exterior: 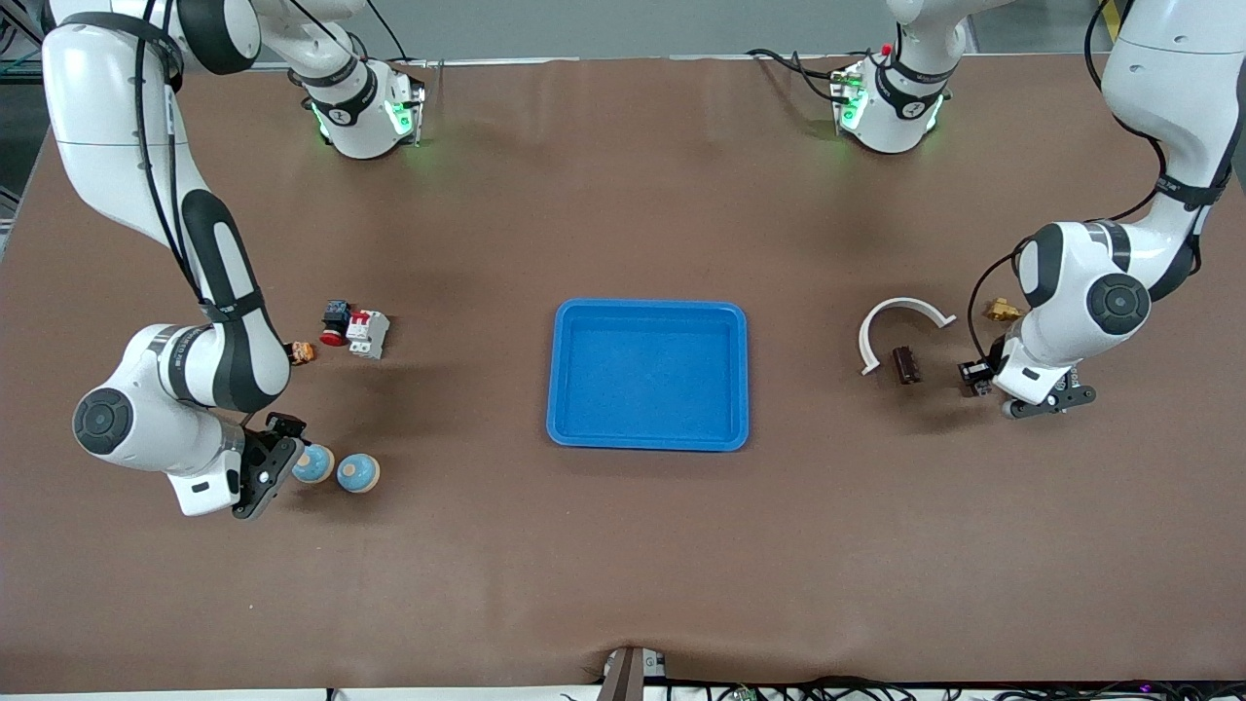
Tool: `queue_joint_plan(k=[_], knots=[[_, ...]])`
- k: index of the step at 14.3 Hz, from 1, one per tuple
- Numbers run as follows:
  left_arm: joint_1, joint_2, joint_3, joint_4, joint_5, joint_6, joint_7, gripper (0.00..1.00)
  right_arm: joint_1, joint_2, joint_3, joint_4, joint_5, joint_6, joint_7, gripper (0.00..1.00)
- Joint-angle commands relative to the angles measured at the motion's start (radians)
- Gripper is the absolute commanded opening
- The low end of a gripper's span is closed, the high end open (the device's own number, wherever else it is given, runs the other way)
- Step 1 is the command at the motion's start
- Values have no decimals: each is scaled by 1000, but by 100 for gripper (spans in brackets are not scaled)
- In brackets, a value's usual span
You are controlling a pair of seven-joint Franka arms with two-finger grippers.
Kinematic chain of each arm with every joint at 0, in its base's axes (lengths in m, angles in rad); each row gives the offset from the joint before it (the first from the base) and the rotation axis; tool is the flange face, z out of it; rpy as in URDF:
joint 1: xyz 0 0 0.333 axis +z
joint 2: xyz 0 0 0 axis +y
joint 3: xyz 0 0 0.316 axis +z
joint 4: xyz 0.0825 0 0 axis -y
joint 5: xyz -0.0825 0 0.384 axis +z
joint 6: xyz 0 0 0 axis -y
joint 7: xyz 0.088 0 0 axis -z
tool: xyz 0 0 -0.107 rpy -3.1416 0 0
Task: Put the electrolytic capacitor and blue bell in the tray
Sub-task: 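Grasp the brown capacitor with the left gripper and carry it over the tray, then lower the capacitor into the tray while the right gripper grasps a bell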
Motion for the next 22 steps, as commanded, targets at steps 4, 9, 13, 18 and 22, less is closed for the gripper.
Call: queue_joint_plan(k=[4, 9, 13, 18, 22], knots=[[3, -108, -136, 73, 19, -153, -120, 0, -1, 4, 1, -15, 39, 6, -28, 100], [-28, -77, -347, 197, 17, -315, -437, 0, 6, 4, 1, -34, 51, 17, -26, 100], [-192, -13, -359, 262, 20, -338, -686, 0, 11, 4, 1, -54, 52, 44, -23, 100], [-353, 110, -352, 369, 31, -338, -892, 0, 11, 4, 1, -75, 54, 69, -23, 100], [-428, 168, -351, 407, 37, -338, -1001, 0, 9, 4, 3, -87, 54, 84, -23, 100]])
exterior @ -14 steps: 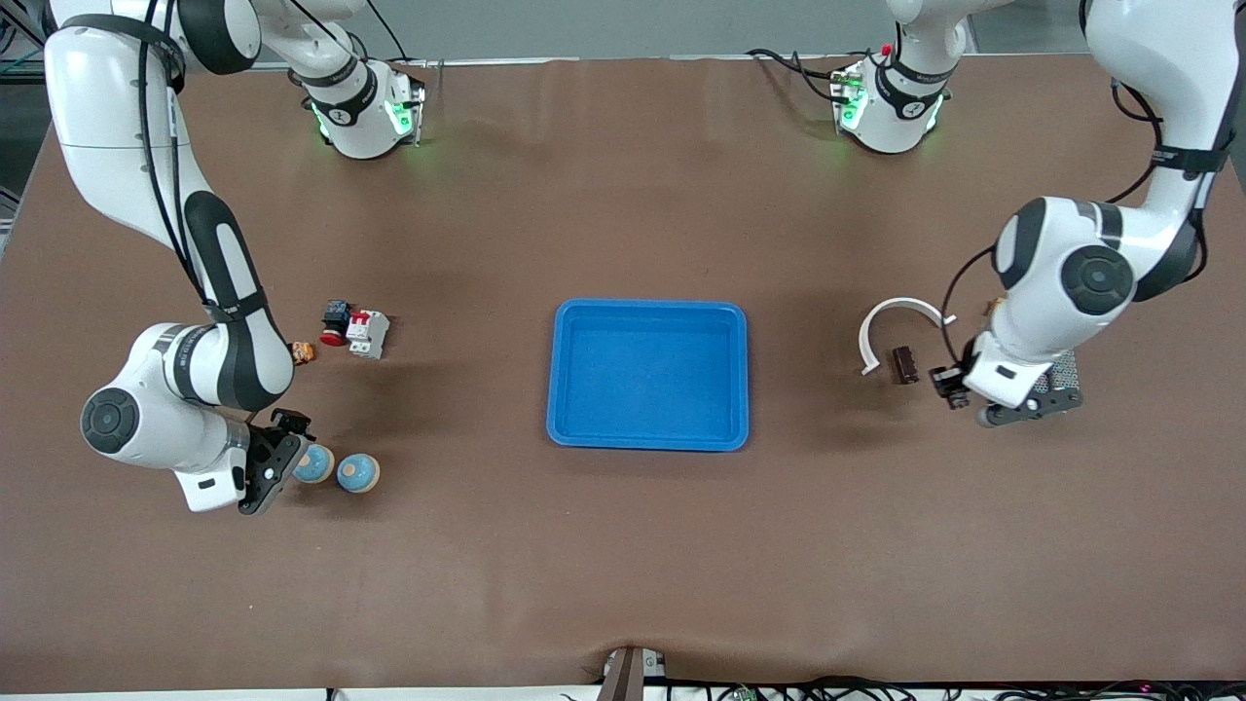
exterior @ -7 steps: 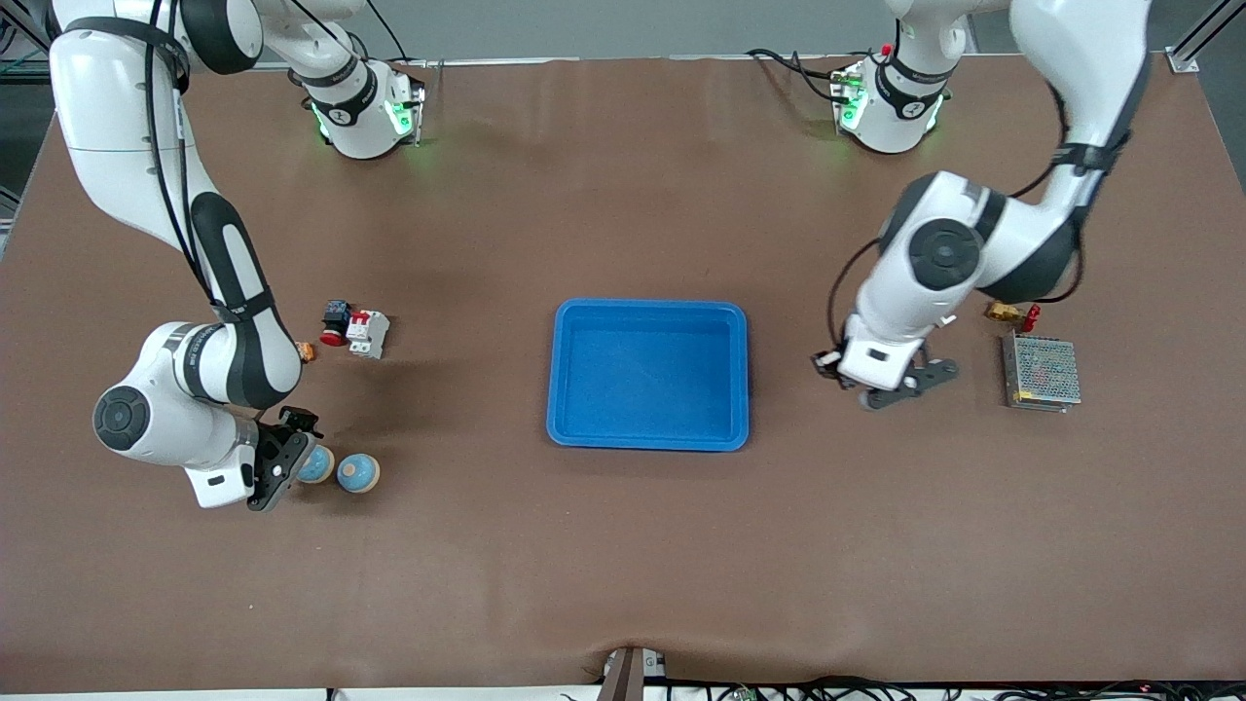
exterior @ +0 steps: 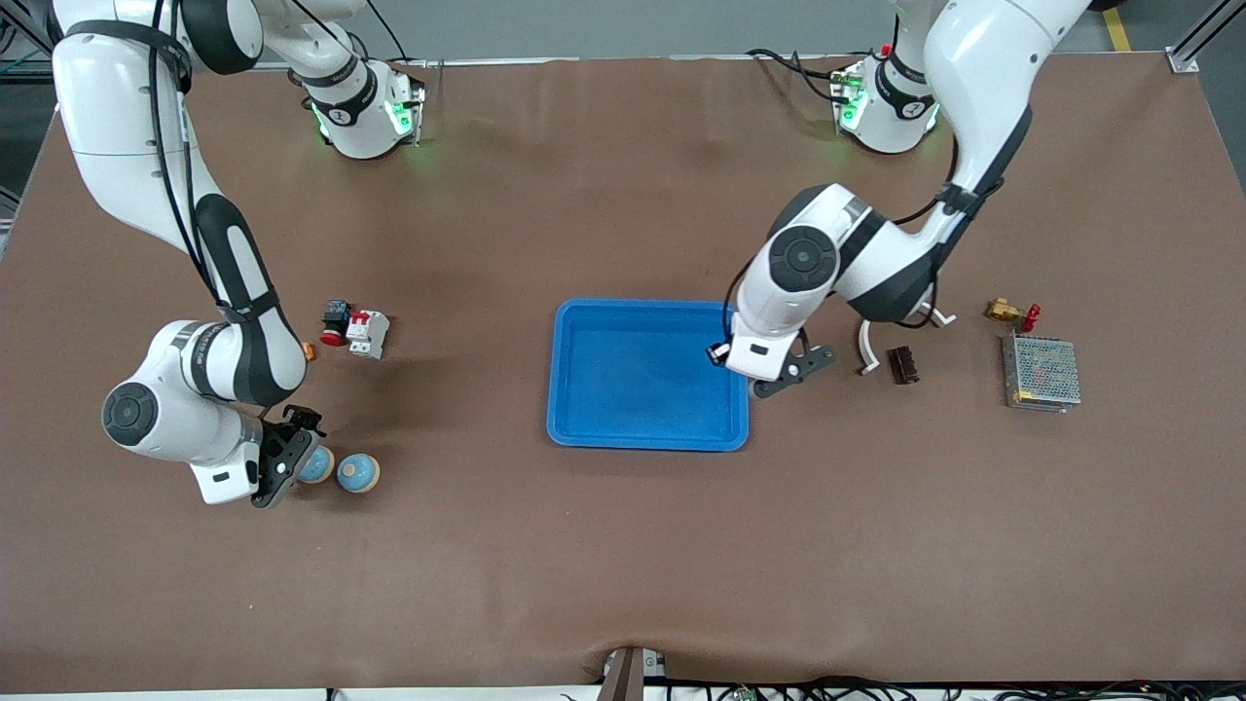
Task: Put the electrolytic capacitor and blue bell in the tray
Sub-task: 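Lower the capacitor into the tray while the right gripper grasps a bell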
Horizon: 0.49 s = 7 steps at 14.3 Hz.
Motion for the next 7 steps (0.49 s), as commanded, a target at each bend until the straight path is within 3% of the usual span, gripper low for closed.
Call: queue_joint_plan(k=[1, 7], knots=[[-34, 44, 6, 42, 51, -25, -60, 0, 1, 4, 1, -8, 27, 20, -22, 100], [-77, 124, 6, 40, 138, -25, -220, 0, 1, 13, 7, -8, 46, 35, -23, 100]])
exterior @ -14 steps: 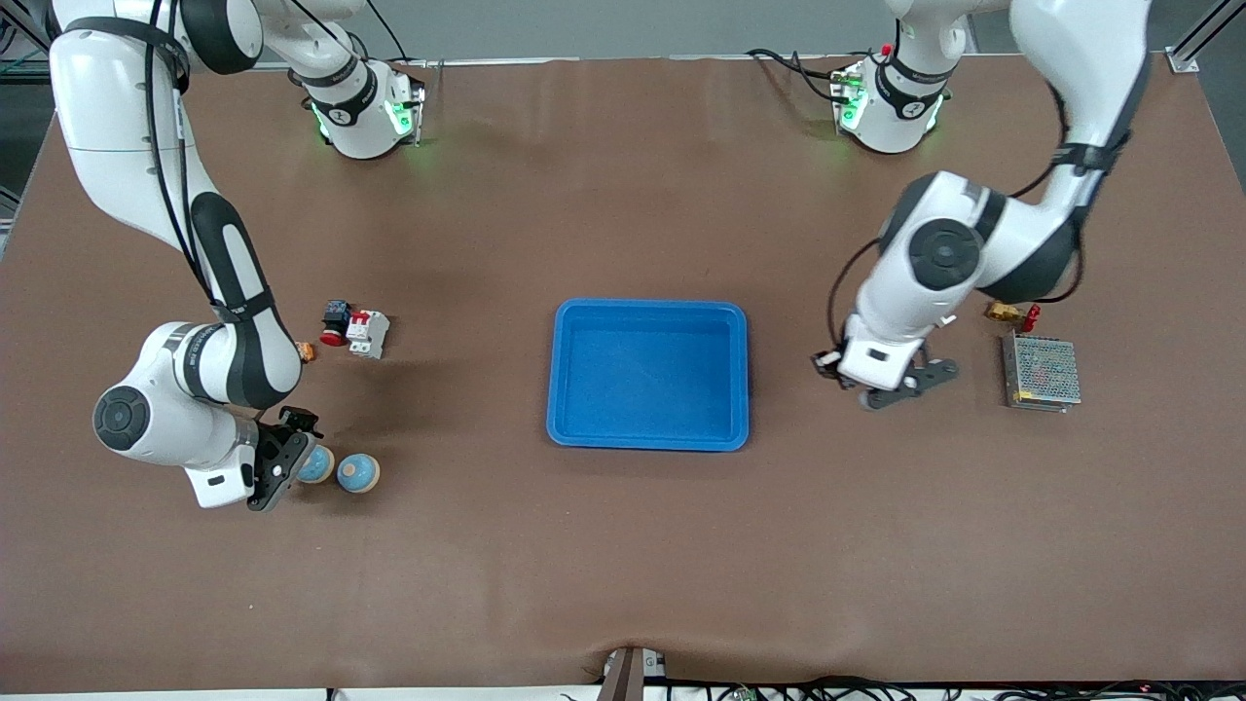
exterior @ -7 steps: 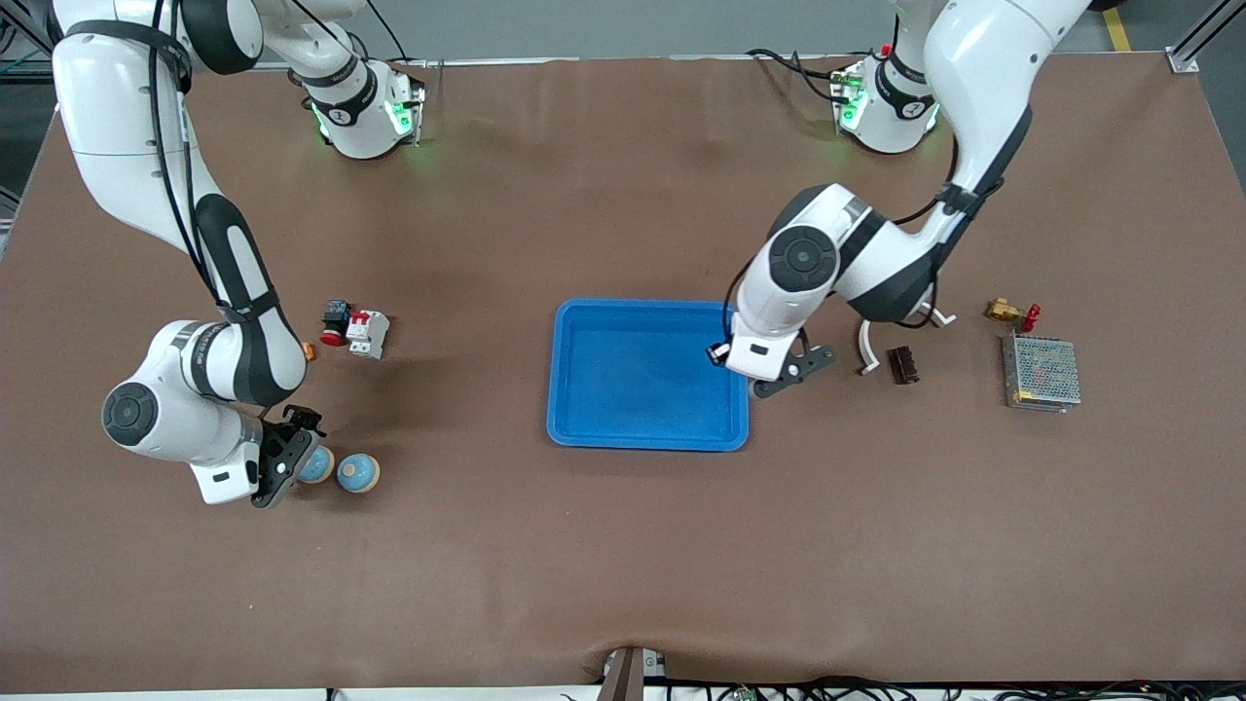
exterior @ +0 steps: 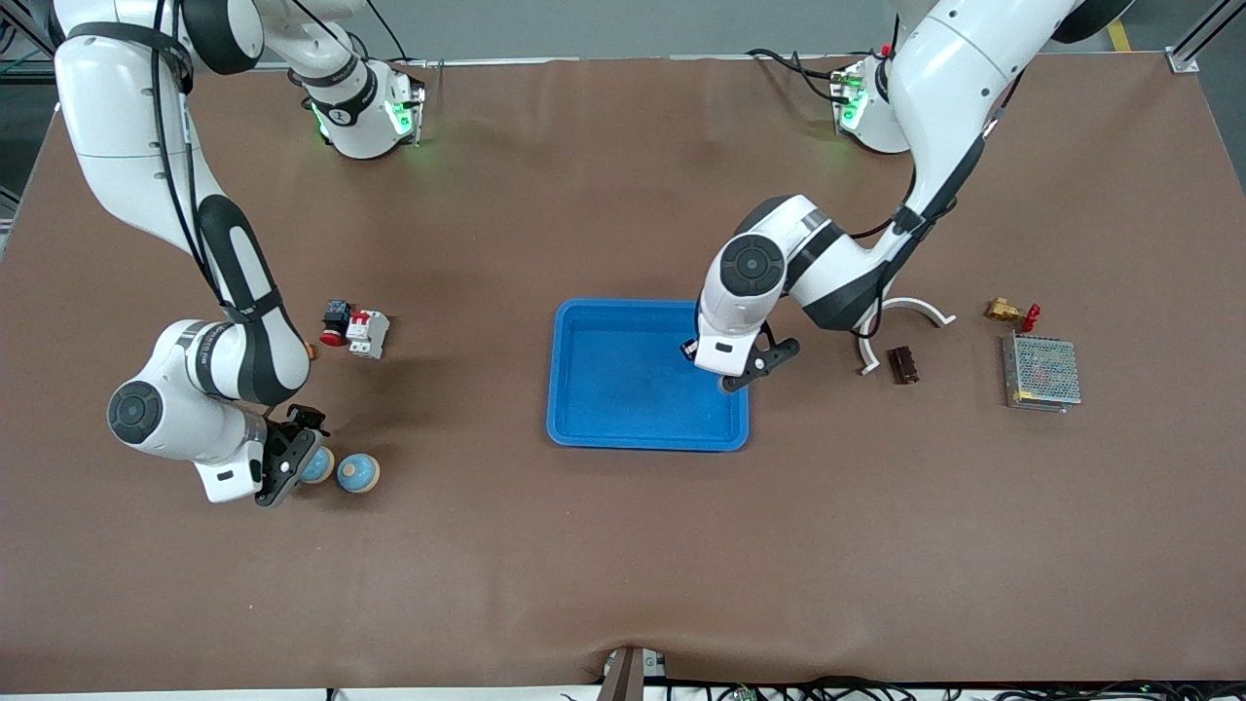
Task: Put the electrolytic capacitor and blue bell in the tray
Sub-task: 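Lower the capacitor into the tray while the right gripper grasps a bell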
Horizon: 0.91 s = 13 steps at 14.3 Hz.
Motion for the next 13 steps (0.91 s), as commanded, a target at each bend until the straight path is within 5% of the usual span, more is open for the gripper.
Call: queue_joint_plan(k=[1, 7, 9, 10, 11, 13], knots=[[-19, 40, 5, 30, 45, -23, -65, 0, 0, 16, 1, -1, 35, 27, -23, 100], [-19, 77, 6, 34, 46, -23, -74, 1, 0, 19, 1, -1, 35, 35, -28, 100], [-19, 81, 11, 34, 46, -23, -76, 8, 0, 19, 1, -1, 35, 36, -28, 100], [-19, 87, 13, 34, 46, -23, -76, 9, 0, 19, 1, -1, 35, 36, -29, 94], [-20, 94, 14, 36, 48, -21, -76, 9, 0, 19, 1, -1, 35, 36, -28, 65], [-20, 97, 14, 37, 46, -21, -76, 19, 2, 19, 1, 1, 35, 36, -25, 57]])
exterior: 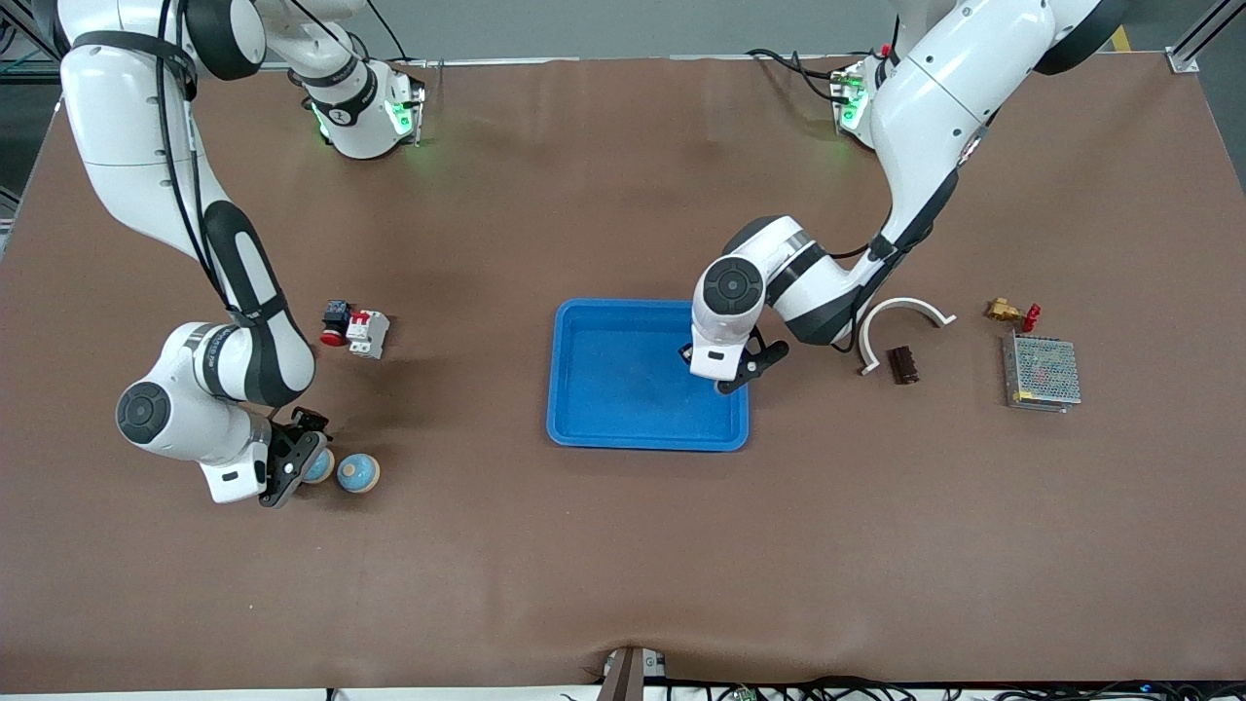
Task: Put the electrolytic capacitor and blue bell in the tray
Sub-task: 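Lower the capacitor into the tray while the right gripper grasps a bell, then carry the blue bell over the tray while the left gripper reaches the capacitor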
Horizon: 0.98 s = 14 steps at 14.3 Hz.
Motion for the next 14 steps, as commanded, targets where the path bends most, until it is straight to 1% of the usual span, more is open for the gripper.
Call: queue_joint_plan(k=[1, 2, 3, 4, 7, 8, 10, 12, 14], knots=[[-10, 15, 3, 30, 25, -21, -28, 30, 0, 2, 1, 2, 33, 7, -23, 58], [-10, 15, 3, 32, 23, -21, -26, 56, 2, 2, 1, 2, 33, 7, -23, 56], [-10, 15, 3, 37, 26, -21, -26, 89, 0, 2, 1, 2, 33, 7, -18, 53], [-10, 14, 3, 37, 26, -21, -23, 100, 0, 2, 1, 4, 33, 7, -14, 52], [-9, 3, 3, 47, 26, -24, -25, 100, 2, -1, 2, 11, 38, -2, -11, 50], [-9, 1, 3, 53, 26, -41, -25, 100, 2, -2, 2, 14, 38, -4, -9, 50], [-9, 0, 0, 95, 28, -98, -23, 100, 0, -6, 2, 28, 38, -10, 0, 50], [-9, -11, -4, 141, 28, -168, -17, 100, -1, -7, 2, 63, 39, -60, 2, 50], [0, -31, -4, 165, 28, -210, 12, 100, 0, -9, 1, 114, 38, -135, 49, 50]])
